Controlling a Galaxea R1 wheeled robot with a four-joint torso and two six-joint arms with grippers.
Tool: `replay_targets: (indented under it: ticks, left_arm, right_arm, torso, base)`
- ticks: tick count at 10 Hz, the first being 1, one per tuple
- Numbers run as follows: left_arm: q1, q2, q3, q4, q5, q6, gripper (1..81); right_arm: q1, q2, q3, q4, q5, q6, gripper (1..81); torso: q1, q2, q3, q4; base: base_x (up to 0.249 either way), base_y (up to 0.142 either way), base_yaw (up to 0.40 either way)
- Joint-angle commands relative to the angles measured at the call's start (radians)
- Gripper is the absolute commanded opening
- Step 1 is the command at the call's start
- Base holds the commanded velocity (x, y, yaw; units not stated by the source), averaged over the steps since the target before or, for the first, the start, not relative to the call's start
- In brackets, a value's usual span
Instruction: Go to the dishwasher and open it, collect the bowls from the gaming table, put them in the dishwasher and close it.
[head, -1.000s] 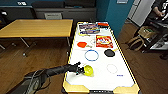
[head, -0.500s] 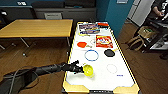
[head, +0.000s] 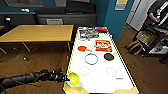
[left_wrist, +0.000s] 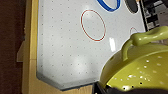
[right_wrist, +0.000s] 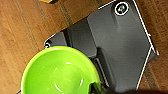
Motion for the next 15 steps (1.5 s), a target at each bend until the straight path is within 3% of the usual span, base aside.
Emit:
replay_targets:
  ticks: [1,4,9,10,13,15]
  left_arm:
    - [0.157,-0.203,0.189,0.177,-0.071,0.012,1.0]
    - [0.358,-0.214,0.166,0.291,-0.164,0.012,1.0]
    - [0.636,-0.129,-0.018,0.408,-0.312,0.012,1.0]
    - [0.671,-0.102,-0.063,0.412,-0.328,0.012,1.0]
    - [0.736,-0.01,-0.188,0.414,-0.356,0.013,1.0]
    - [0.79,0.079,-0.287,0.414,-0.359,0.042,1.0]
  right_arm:
    - [0.013,-0.027,0.019,-0.002,-0.027,0.001,1.0]
    - [-0.011,-0.028,0.01,-0.004,-0.006,0.0,1.0]
    - [-0.045,-0.014,-0.033,-0.011,0.005,-0.004,1.0]
    - [-0.053,-0.007,-0.045,-0.013,0.008,-0.004,1.0]
    - [-0.07,0.053,-0.133,-0.025,0.008,-0.005,1.0]
    - [-0.089,0.099,-0.187,-0.051,0.008,-0.005,1.0]
  torso:
    - [0.0,0.0,0.051,0.0]
    - [-0.001,0.0,0.117,0.0]
    - [-0.002,-0.002,0.218,0.0]
    - [-0.003,-0.002,0.186,0.0]
    - [-0.004,-0.003,0.201,0.0]
    - [-0.005,-0.004,0.2,0.0]
  base:
    - [0.0,0.0,0.0]
    - [0.0,0.0,0.0]
    - [0.0,0.0,0.0]
    - [0.0,0.0,0.0]
    - [0.0,0.0,0.0]
    - [0.0,0.0,0.0]
